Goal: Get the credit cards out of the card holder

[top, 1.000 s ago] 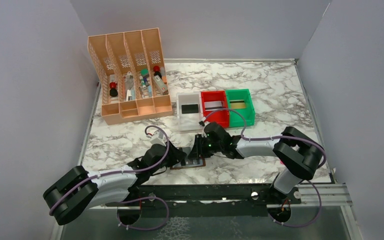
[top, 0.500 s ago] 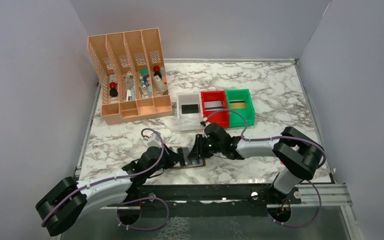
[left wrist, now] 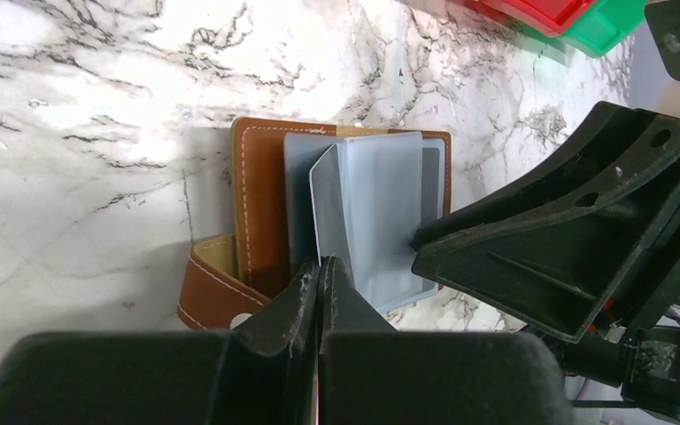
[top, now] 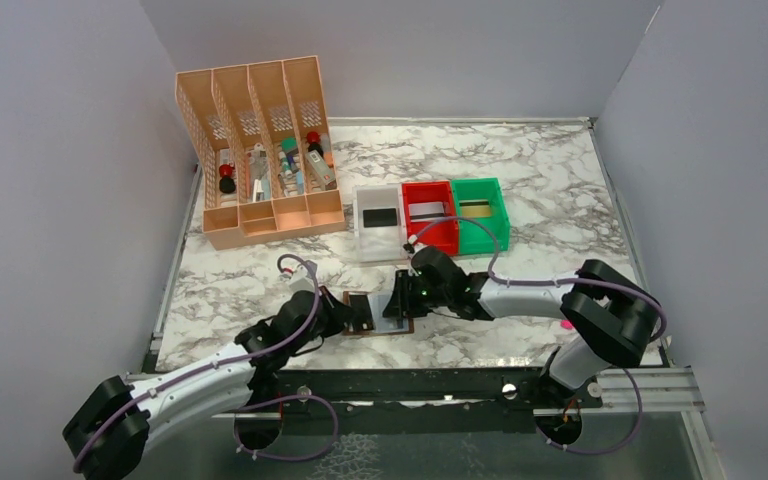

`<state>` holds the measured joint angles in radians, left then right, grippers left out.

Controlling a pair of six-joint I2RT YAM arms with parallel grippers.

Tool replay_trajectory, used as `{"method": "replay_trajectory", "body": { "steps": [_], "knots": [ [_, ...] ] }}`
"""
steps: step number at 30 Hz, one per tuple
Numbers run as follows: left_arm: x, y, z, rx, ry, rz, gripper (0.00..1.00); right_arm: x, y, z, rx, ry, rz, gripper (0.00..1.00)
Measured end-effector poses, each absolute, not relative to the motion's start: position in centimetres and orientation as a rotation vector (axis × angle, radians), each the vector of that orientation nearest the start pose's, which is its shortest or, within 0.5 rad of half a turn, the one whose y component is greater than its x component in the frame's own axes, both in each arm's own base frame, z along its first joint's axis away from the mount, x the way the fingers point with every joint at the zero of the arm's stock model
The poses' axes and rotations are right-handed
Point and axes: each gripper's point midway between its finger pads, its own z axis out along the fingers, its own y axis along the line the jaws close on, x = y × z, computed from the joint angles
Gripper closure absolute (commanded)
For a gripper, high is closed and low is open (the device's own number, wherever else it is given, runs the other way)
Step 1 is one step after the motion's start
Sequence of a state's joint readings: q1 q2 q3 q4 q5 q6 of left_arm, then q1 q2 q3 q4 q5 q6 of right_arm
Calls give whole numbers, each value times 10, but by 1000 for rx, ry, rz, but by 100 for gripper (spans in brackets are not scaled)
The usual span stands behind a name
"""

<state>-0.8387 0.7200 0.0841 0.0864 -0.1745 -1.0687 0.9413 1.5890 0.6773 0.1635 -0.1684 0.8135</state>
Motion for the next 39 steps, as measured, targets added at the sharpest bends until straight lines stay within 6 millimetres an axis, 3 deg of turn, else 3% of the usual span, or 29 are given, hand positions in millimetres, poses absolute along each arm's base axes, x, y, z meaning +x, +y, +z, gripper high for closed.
{"method": "replay_trajectory", "body": {
  "steps": [5,11,16,19,28,39],
  "knots": [
    [173,-195,50,-327,2231,-870,100,173,335,45,-315,2529,981,62],
    [179,-196,67,-257,2221,-828,100,176,334,87,-335,2412,1035,50],
    [184,-198,86,-212,2208,-804,100,181,327,101,-303,2367,1009,27],
    [185,-198,94,-192,2209,-791,100,179,319,99,-287,2360,992,21],
    [188,-201,105,-168,2189,-799,100,179,290,91,-201,2307,931,17],
    [190,-221,120,-95,2138,-908,100,175,284,115,-270,2146,1005,13]
  ]
}}
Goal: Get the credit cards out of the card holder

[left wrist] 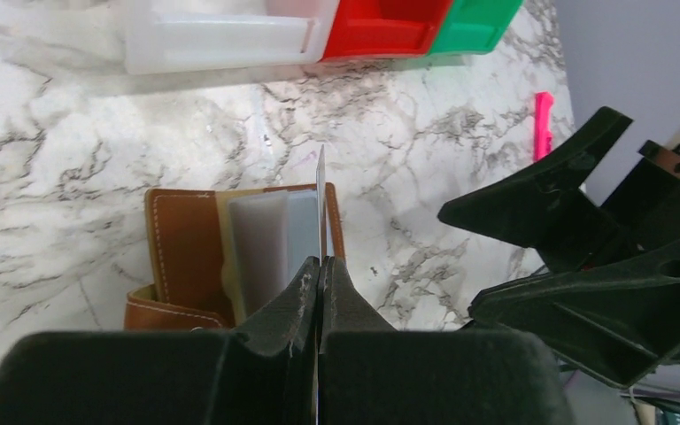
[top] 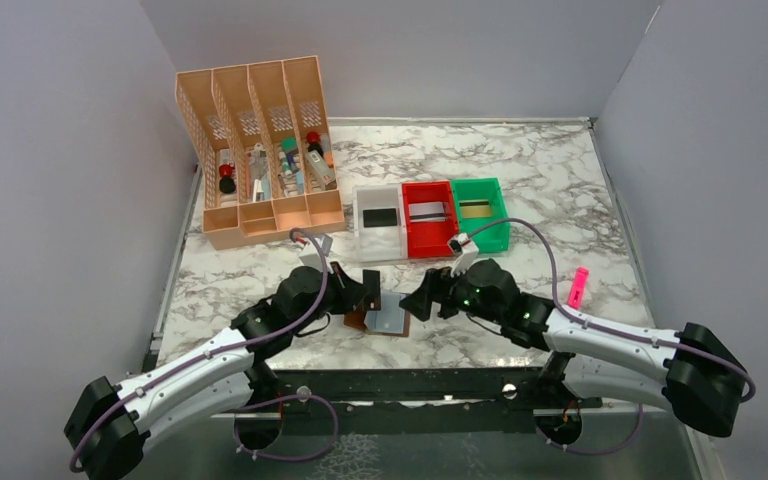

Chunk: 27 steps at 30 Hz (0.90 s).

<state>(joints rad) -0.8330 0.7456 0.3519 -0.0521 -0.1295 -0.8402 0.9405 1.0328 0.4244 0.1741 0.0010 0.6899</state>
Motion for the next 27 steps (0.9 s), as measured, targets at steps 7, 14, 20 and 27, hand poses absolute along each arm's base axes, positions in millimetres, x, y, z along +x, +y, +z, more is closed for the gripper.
{"method": "replay_trajectory", "body": {
  "steps": [7,14,20,27],
  "knots": [
    [198,-231,146,-56,2048,-1039,100,169,297,126,-309,2129,1144,15],
    [209,-227,150,-53,2004,-1146,100,177,298,137,-267,2093,1333,21],
    [200,-242,138,-31,2041,-1298,100,166,304,124,-267,2141,1503,25],
    [192,-249,146,-22,1993,-1411,100,163,314,130,-286,2111,1622,28]
  ]
}}
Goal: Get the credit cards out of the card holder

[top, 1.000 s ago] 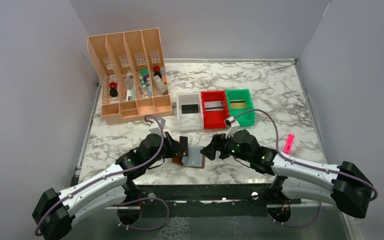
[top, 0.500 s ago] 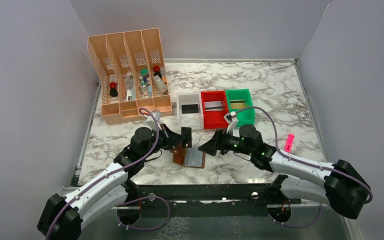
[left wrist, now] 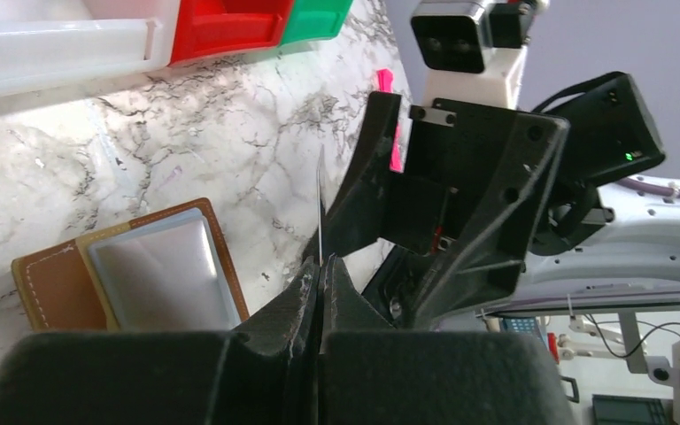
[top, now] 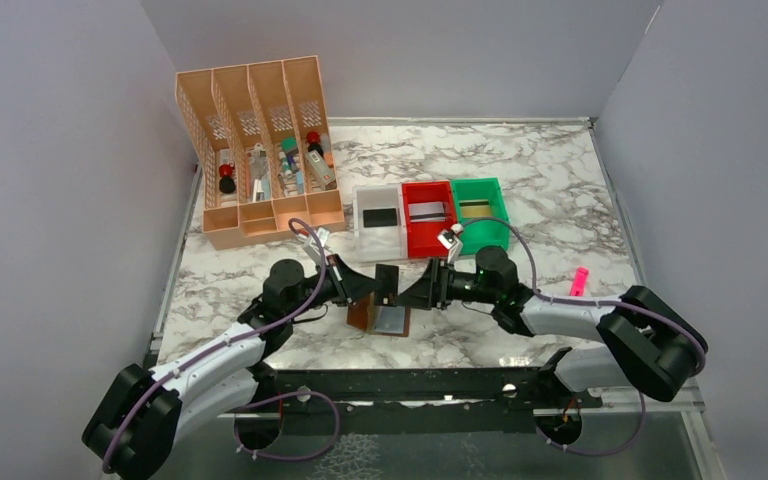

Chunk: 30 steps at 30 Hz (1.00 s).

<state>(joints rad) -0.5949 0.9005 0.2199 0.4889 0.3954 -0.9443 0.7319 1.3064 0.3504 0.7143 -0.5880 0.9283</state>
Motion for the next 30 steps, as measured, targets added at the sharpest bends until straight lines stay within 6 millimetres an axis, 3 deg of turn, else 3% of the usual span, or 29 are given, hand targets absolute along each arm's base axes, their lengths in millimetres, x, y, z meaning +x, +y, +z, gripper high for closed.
{"method": "replay_trajectory", "body": {
  "steps": [7,19,23,27,30],
  "knots": [
    [187,-251,153,-17,1964,-1469,100,171,318,123,-262,2118,1671,44],
    [183,-251,155,-31,1942,-1513,100,171,328,140,-307,2026,1804,77],
    [182,-251,158,-22,1924,-1529,100,172,328,141,-302,2015,1830,80],
    [180,-252,160,-10,1914,-1551,100,171,329,147,-315,1985,1853,76],
    [178,-252,160,-1,1907,-1565,100,171,329,149,-323,1970,1860,81]
  ]
}}
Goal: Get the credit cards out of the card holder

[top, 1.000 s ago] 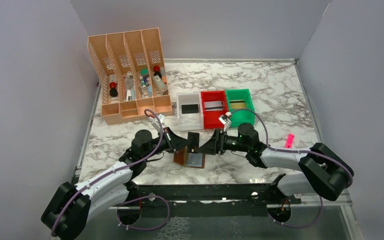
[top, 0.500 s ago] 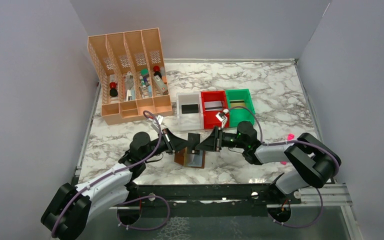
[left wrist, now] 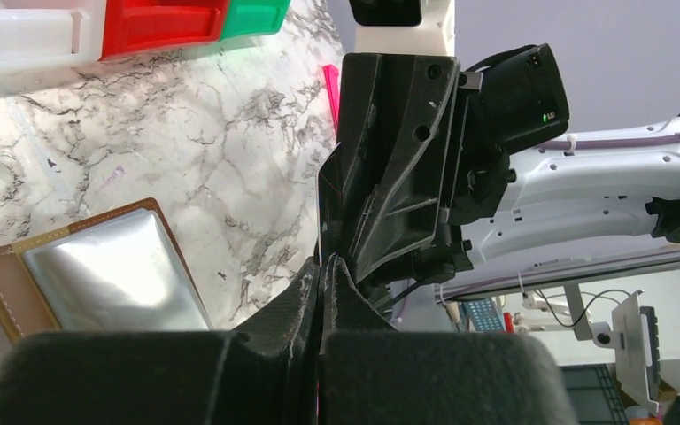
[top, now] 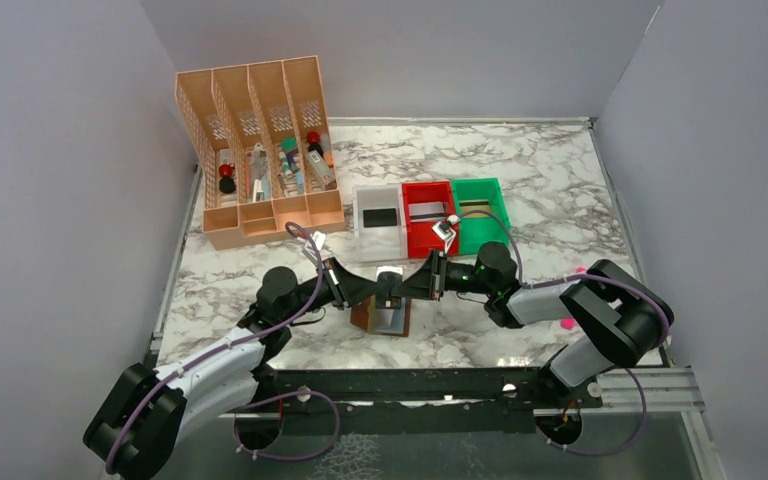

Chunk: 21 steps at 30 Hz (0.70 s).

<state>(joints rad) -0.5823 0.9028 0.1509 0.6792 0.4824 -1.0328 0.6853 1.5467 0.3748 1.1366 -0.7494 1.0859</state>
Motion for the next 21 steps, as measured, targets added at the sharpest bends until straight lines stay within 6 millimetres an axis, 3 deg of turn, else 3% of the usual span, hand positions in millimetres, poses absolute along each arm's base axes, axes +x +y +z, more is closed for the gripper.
{"method": "replay_trajectory", "body": {
  "steps": [6,14,18,21],
  "knots": [
    [177,-253,162,5,1898,-1578,97,171,329,151,-319,1964,1868,98],
    [172,-248,143,-35,1946,-1566,23,170,328,154,-350,1948,1847,99],
    [173,-247,139,-49,1963,-1545,5,174,326,151,-371,1975,1774,99],
    [177,-246,141,-44,1965,-1516,1,189,327,155,-377,1989,1655,99]
  ]
}}
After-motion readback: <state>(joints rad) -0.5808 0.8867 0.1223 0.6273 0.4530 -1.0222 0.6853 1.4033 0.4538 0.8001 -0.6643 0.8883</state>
